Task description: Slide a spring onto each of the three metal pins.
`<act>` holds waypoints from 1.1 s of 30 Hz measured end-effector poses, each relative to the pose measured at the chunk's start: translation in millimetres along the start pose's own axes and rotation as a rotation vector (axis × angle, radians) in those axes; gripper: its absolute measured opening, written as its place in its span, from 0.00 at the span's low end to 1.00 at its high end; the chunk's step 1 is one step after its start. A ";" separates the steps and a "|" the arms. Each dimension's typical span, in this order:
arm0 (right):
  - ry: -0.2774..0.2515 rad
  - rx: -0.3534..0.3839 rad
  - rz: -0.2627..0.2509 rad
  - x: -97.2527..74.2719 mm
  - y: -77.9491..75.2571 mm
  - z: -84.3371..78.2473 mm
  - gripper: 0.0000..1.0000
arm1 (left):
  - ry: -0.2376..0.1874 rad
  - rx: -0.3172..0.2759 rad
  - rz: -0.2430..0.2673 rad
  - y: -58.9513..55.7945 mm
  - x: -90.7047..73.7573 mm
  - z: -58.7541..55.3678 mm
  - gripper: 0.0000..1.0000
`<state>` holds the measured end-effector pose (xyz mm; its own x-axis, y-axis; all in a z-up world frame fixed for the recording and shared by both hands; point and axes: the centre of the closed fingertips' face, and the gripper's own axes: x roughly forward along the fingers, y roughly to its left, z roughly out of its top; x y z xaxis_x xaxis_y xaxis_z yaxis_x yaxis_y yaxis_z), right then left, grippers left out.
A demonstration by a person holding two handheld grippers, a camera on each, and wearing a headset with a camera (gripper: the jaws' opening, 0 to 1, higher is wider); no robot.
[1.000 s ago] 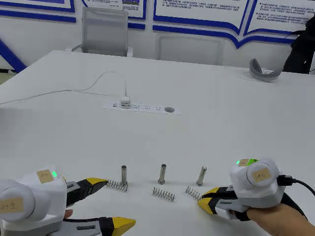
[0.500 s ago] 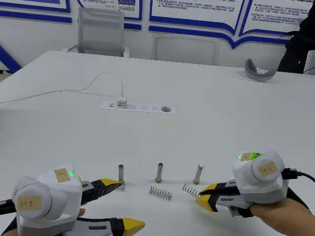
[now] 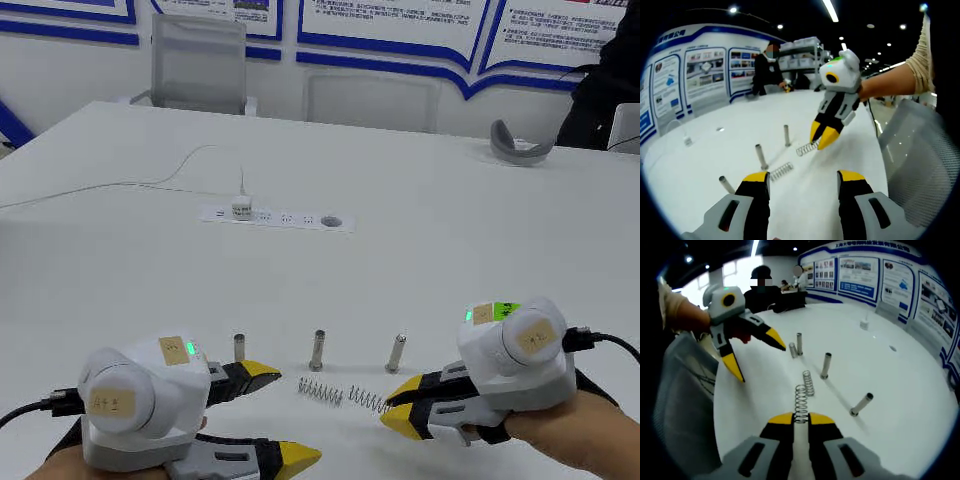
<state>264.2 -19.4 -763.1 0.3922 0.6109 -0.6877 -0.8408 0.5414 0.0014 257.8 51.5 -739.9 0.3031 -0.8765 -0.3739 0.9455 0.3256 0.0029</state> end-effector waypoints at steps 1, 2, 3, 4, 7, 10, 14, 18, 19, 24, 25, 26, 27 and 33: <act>0.000 -0.007 0.008 0.4 1.4 1.7 0.12 | 0.001 0.004 -0.004 -1.2 1.5 0.4 0.55; 0.001 -0.011 0.014 0.8 2.6 3.2 0.12 | 0.002 0.006 -0.008 -2.1 2.6 0.6 0.54; 0.001 -0.017 0.024 1.2 4.6 5.4 0.12 | 0.003 0.009 -0.013 -3.5 4.0 0.7 0.54; 0.004 -0.023 0.033 1.8 6.5 6.5 0.12 | 0.005 0.012 -0.016 -4.1 4.8 0.4 0.54; 0.016 -0.048 0.066 3.2 14.8 9.1 0.12 | 0.010 0.021 -0.024 -6.2 7.3 0.2 0.52; 0.028 -0.076 0.096 4.1 23.1 12.1 0.12 | 0.013 0.027 -0.033 -7.7 8.8 -0.1 0.49; 0.040 -0.104 0.121 3.6 30.0 16.7 0.12 | 0.018 0.045 -0.048 -11.8 10.9 -0.1 0.45; 0.051 -0.126 0.142 3.1 35.4 19.5 0.12 | 0.023 0.064 -0.056 -15.1 12.8 -0.8 0.42; 0.053 -0.131 0.145 3.0 36.2 19.6 0.12 | 0.023 0.071 -0.058 -15.8 13.0 -0.7 0.41; 0.078 -0.155 0.178 2.7 42.7 19.4 0.12 | 0.024 0.105 -0.068 -20.4 14.5 -0.5 0.36; 0.083 -0.158 0.184 2.3 43.9 19.2 0.12 | 0.023 0.109 -0.071 -21.4 14.8 -0.4 0.35; 0.087 -0.164 0.187 2.1 44.6 19.4 0.12 | 0.024 0.117 -0.076 -22.9 15.3 -0.3 0.34; 0.092 -0.166 0.194 1.7 45.5 18.9 0.12 | 0.024 0.121 -0.080 -23.9 15.7 -0.3 0.32; 0.114 -0.166 0.226 0.2 50.3 16.1 0.12 | 0.025 0.138 -0.104 -29.1 17.7 -1.3 0.23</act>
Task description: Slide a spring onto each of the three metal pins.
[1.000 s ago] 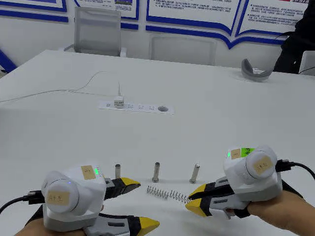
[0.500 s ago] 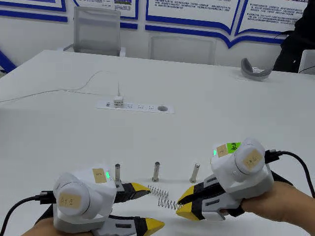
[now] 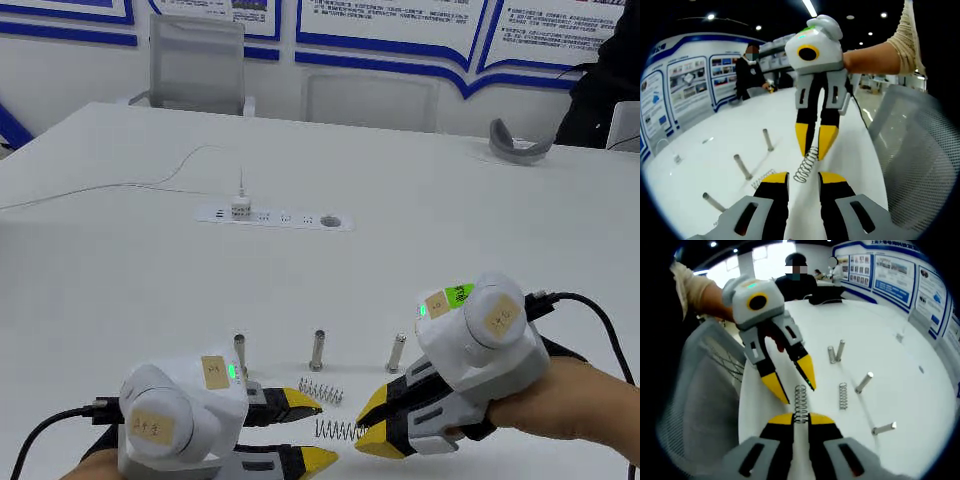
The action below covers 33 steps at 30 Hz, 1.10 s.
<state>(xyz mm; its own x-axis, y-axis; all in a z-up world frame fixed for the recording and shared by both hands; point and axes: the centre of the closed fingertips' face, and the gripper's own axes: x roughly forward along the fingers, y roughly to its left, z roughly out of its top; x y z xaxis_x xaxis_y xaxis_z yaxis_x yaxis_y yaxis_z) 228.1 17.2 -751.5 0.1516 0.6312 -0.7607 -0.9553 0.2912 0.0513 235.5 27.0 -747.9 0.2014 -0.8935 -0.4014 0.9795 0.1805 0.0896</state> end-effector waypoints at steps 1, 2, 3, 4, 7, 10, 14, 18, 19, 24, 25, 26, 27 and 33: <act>0.004 -0.001 0.005 0.1 1.1 -0.7 0.12 | 0.000 0.004 -0.003 -0.9 0.2 0.2 0.22; 0.009 -0.001 0.011 0.0 2.4 -1.3 0.12 | 0.000 0.008 -0.006 -1.8 0.6 0.5 0.21; 0.013 -0.002 0.015 -0.1 3.5 -1.8 0.12 | 0.000 0.015 -0.010 -2.9 1.0 0.5 0.19; 0.013 -0.003 0.017 -0.3 3.9 -1.7 0.12 | 0.001 0.020 -0.012 -3.4 1.3 0.5 0.17; 0.009 0.006 0.028 -2.0 6.5 0.8 0.12 | 0.002 0.018 -0.017 -4.8 2.7 0.2 0.15; -0.003 0.016 0.028 -5.0 6.7 5.4 0.12 | 0.006 0.013 -0.017 -4.4 3.7 -1.0 0.14; -0.024 0.026 0.032 -8.7 8.2 12.4 0.12 | 0.009 0.010 -0.019 -5.1 3.8 -1.4 0.13; -0.040 0.011 0.023 -10.2 9.0 20.5 0.12 | 0.008 0.002 -0.018 -4.9 4.1 -1.4 0.13; -0.043 0.009 0.022 -10.3 9.0 22.1 0.11 | 0.008 0.002 -0.018 -5.2 4.2 -1.4 0.12; -0.072 -0.003 0.013 -10.5 9.2 31.9 0.11 | 0.006 0.000 -0.019 -6.4 4.5 -0.7 0.12; -0.075 -0.006 0.012 -10.2 9.2 33.4 0.11 | 0.005 0.000 -0.018 -6.2 4.5 -0.5 0.12; -0.077 -0.008 0.010 -10.0 9.3 34.5 0.11 | 0.005 -0.002 -0.018 -6.2 4.5 -0.5 0.12; -0.081 -0.011 0.007 -9.9 9.1 35.9 0.11 | 0.004 -0.002 -0.016 -6.0 4.4 -0.3 0.12; -0.109 -0.025 -0.004 -8.8 9.5 48.0 0.11 | -0.009 -0.012 -0.015 -6.7 5.1 2.6 0.11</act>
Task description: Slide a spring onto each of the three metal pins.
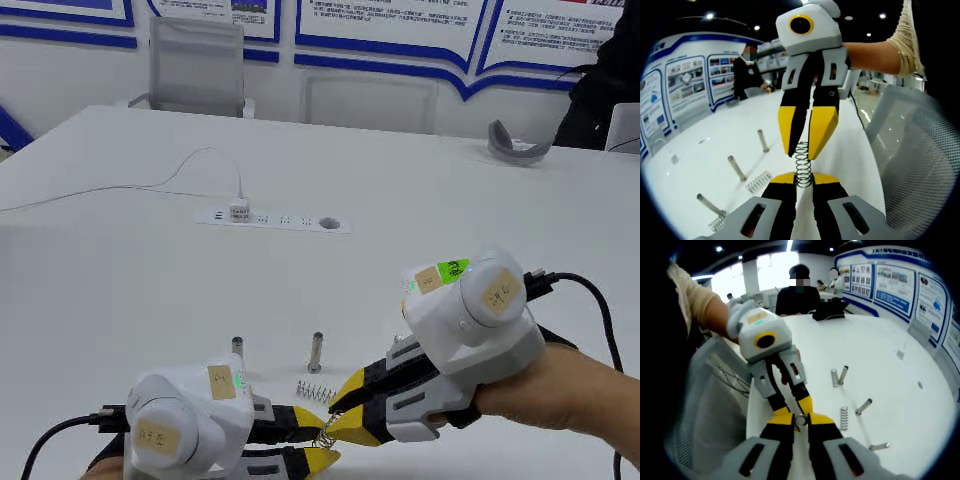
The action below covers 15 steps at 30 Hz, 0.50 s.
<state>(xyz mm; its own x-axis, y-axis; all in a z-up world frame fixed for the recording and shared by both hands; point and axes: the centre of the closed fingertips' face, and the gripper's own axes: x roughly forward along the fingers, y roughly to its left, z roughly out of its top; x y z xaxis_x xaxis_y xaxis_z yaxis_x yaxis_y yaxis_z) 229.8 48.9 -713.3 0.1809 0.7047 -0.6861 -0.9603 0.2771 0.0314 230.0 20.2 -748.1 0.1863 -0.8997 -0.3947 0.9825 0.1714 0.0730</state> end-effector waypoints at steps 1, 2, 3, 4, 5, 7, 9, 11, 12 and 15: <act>-0.004 -0.002 -0.001 0.5 0.1 1.5 0.11 | -0.002 -0.003 0.001 0.1 0.1 0.6 0.11; -0.007 -0.005 -0.002 1.3 0.4 3.1 0.11 | -0.006 -0.009 0.001 0.5 0.1 1.2 0.11; -0.010 -0.007 -0.004 1.7 0.4 4.3 0.11 | -0.009 -0.018 0.001 0.9 0.0 1.6 0.11; -0.013 -0.008 -0.005 2.0 0.3 5.0 0.11 | -0.011 -0.024 0.003 1.5 -0.2 2.0 0.11; -0.016 -0.009 -0.008 2.5 -0.4 5.5 0.12 | -0.014 -0.033 0.005 2.4 -0.5 2.0 0.11; -0.023 -0.010 -0.013 2.9 -1.5 6.4 0.12 | -0.020 -0.048 0.009 3.8 -1.1 1.8 0.11; -0.026 -0.008 -0.015 3.0 -2.0 6.9 0.12 | -0.025 -0.058 0.012 4.7 -1.7 1.8 0.11; -0.029 -0.007 -0.014 2.9 -1.8 7.3 0.12 | -0.028 -0.063 0.014 4.9 -1.9 2.0 0.11; -0.031 -0.005 -0.015 2.8 -2.1 7.4 0.12 | -0.030 -0.064 0.014 5.2 -1.9 2.3 0.11; -0.030 -0.001 -0.021 3.0 -3.2 5.6 0.13 | -0.039 -0.075 0.018 6.4 -2.0 3.6 0.11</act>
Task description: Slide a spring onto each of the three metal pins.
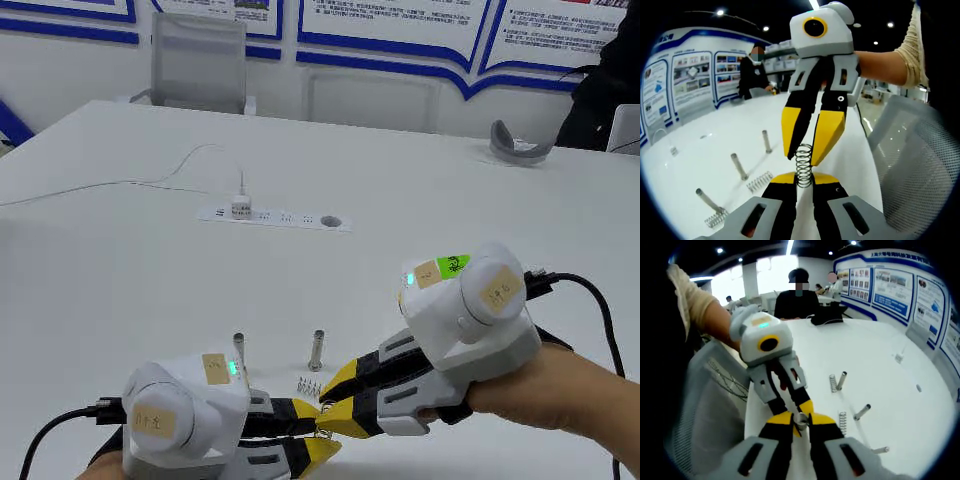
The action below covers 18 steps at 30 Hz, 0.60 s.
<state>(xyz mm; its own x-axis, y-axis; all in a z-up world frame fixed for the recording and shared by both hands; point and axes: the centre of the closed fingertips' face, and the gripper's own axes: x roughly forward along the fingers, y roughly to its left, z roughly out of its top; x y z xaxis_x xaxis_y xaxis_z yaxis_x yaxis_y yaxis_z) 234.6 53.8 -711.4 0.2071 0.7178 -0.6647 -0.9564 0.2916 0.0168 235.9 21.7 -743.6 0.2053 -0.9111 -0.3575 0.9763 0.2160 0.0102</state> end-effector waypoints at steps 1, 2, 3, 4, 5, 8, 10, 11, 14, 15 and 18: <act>0.002 0.001 -0.002 0.2 -0.3 -0.9 0.13 | -0.003 -0.003 0.001 0.3 -0.2 0.7 0.11; 0.006 0.002 -0.008 0.5 -1.3 -2.8 0.13 | -0.006 -0.006 0.001 0.7 -0.3 1.5 0.11; 0.004 0.002 -0.014 0.5 -2.2 -3.2 0.13 | -0.006 -0.004 0.002 1.0 -0.4 1.6 0.11; -0.003 0.005 -0.019 0.4 -3.1 -2.7 0.13 | -0.006 -0.003 0.003 1.3 -0.4 1.7 0.11; -0.011 0.015 -0.018 0.2 -2.9 -2.1 0.13 | -0.008 -0.006 0.002 1.3 -0.5 1.8 0.11; -0.016 0.018 -0.022 0.9 -2.9 -2.5 0.13 | -0.012 -0.016 0.003 2.4 -0.6 2.0 0.11; -0.026 0.012 -0.030 1.8 -3.3 -1.7 0.12 | -0.013 -0.019 0.004 3.0 -0.4 2.2 0.11; -0.027 0.013 -0.030 1.8 -3.1 -1.7 0.12 | -0.014 -0.018 0.004 2.9 -0.5 2.2 0.11; -0.039 0.015 -0.039 1.9 -3.8 -0.6 0.12 | -0.016 -0.009 0.010 3.8 -1.2 2.3 0.11; -0.041 0.017 -0.041 1.9 -4.1 -0.4 0.12 | -0.016 -0.005 0.012 4.4 -1.5 2.2 0.11; -0.046 0.024 -0.052 0.9 -6.4 0.5 0.12 | -0.013 -0.008 0.021 5.7 -2.4 1.4 0.17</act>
<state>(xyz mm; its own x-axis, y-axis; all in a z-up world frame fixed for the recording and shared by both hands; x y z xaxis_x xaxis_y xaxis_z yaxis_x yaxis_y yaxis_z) 241.0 52.9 -711.7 0.2662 0.7295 -0.6301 -0.9390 0.3438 0.0014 241.0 24.6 -741.3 0.2266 -0.9108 -0.3452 0.9712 0.2379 0.0098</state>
